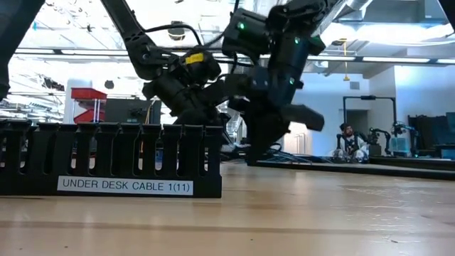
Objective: Ziptie cables
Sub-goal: Wrap the cable wires with the black zip tie
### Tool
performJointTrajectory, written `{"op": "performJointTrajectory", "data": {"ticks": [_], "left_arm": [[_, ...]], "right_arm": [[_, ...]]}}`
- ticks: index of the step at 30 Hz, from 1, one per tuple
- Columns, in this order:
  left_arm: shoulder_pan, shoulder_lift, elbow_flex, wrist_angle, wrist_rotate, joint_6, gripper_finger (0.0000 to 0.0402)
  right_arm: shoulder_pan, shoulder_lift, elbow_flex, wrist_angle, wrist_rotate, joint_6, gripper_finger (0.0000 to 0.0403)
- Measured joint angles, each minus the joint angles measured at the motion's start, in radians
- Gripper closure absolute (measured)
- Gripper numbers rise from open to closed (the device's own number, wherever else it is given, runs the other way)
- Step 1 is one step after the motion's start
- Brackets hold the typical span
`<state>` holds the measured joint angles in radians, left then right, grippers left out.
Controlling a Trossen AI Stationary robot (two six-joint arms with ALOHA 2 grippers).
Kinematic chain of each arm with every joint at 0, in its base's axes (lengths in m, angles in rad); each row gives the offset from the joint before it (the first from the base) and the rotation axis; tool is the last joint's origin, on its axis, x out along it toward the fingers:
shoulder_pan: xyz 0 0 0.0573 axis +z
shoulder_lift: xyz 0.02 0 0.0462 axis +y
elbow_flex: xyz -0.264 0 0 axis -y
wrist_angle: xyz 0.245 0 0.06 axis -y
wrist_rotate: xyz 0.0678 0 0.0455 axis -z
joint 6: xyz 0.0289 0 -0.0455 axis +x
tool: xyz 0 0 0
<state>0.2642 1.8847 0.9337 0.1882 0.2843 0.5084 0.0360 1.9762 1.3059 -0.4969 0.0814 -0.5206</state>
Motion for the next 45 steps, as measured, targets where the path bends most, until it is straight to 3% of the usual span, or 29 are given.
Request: {"op": "performJointTrajectory", "data": {"ticks": [16,24,25,29,32,39,45], "left_arm": [[-0.001,-0.005,0.002,0.016,0.06,0.039,0.0401],[0.001,-0.004,0.002,-0.014,0.044,0.104,0.0401],[0.002,-0.006,0.003,-0.029,0.004,0.113,0.0401],[0.01,-0.003,-0.001,-0.08,-0.073,0.187,0.0401],[0.016,-0.001,-0.003,-0.094,-0.058,0.204,0.0401],[0.014,-0.003,-0.002,-0.106,-0.037,0.141,0.0401],[0.01,-0.003,-0.002,-0.105,-0.027,0.145,0.0402]], "right_arm": [[0.109,0.003,0.11,-0.017,-0.078,0.173,0.0402],[0.114,0.003,0.135,-0.036,-0.168,0.229,0.0402],[0.118,0.003,0.138,-0.023,-0.179,0.189,0.0402],[0.16,-0.021,0.172,0.061,-0.176,0.1,0.0403],[0.191,-0.001,0.174,0.102,-0.168,0.053,0.0403],[0.191,0.01,0.174,0.134,-0.133,0.209,0.0403],[0.165,0.012,0.147,0.119,-0.124,0.229,0.0403]]}}
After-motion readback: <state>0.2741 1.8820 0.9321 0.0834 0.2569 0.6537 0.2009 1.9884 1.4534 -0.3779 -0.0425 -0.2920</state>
